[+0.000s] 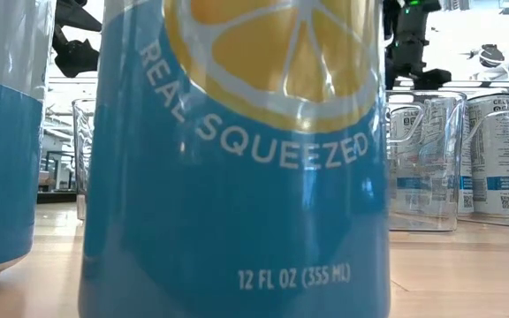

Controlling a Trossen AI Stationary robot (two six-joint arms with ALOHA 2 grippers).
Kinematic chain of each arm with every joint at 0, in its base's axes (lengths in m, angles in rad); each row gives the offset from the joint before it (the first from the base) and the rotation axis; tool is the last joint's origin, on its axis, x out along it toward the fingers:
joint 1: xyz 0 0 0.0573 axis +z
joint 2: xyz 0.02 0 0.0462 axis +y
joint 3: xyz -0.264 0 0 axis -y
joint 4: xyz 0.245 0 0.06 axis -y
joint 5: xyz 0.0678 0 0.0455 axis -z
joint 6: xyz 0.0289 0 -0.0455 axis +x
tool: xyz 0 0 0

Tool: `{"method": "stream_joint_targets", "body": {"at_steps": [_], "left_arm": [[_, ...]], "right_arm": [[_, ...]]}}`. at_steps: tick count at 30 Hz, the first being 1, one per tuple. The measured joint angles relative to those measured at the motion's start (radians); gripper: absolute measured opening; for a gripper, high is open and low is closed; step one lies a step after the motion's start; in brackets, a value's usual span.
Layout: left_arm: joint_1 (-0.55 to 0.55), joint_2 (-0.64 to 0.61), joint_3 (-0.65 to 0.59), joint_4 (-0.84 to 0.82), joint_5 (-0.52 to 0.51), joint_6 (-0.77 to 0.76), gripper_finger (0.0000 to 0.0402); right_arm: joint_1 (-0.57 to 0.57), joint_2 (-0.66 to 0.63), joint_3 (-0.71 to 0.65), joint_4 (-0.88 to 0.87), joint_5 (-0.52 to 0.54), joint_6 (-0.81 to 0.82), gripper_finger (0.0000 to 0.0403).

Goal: Sort soda cans
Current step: Move the top blue-white soda can to the top center of the table

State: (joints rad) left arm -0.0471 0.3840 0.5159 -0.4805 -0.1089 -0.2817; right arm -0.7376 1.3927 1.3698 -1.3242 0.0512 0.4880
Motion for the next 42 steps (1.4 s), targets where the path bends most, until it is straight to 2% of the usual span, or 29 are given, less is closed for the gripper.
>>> {"method": "stream_joint_targets", "body": {"at_steps": [6, 11, 19, 24, 33, 37, 42], "left_arm": [[0.0, 0.0, 0.0, 0.0, 0.0, 0.0, 0.0384], [0.0, 0.0, 0.0, 0.0, 0.0, 0.0, 0.0384], [0.0, 0.0, 0.0, 0.0, 0.0, 0.0, 0.0384], [0.0, 0.0, 0.0, 0.0, 0.0, 0.0, 0.0384], [0.0, 0.0, 0.0, 0.0, 0.0, 0.0, 0.0384], [0.0, 0.0, 0.0, 0.0, 0.0, 0.0, 0.0384], [0.0, 0.0, 0.0, 0.0, 0.0, 0.0, 0.0384]], "right_arm": [[0.0, 0.0, -0.151, 0.079, 0.011, 0.021, 0.0394], [0.0, 0.001, -0.265, 0.243, -0.003, 0.025, 0.0393], [0.002, 0.001, -0.329, 0.404, -0.002, 0.037, 0.0393], [0.002, 0.008, -0.372, 0.404, -0.005, 0.045, 0.0371], [-0.001, 0.032, -0.395, 0.509, 0.001, 0.067, 0.0282], [0.0, 0.035, -0.384, 0.527, -0.061, 0.117, 0.0281], [0.035, 0.036, -0.304, 0.528, -0.056, 0.166, 0.0281]]}}
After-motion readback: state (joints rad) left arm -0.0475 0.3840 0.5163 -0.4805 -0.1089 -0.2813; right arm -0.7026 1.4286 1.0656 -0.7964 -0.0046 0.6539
